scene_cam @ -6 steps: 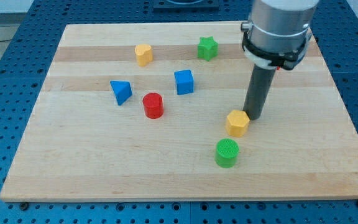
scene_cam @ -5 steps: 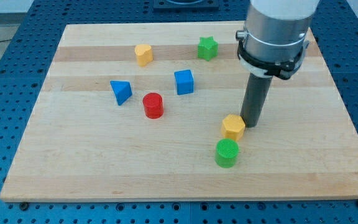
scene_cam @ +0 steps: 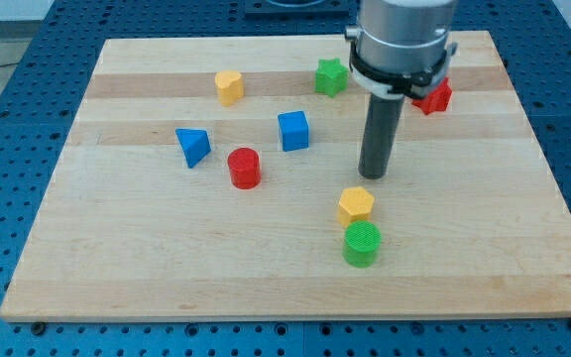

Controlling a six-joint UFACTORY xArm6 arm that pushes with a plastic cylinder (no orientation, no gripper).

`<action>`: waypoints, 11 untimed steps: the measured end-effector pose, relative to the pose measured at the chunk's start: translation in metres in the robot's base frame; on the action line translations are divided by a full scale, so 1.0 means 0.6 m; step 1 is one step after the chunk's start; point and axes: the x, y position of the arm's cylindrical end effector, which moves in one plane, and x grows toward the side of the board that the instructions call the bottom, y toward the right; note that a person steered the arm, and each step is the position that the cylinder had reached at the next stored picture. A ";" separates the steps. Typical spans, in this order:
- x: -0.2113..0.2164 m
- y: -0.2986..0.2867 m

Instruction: Move the red circle parallel above the yellow hexagon

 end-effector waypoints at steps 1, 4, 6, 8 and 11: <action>-0.002 -0.070; -0.055 -0.210; -0.066 -0.310; -0.009 -0.326; 0.013 -0.209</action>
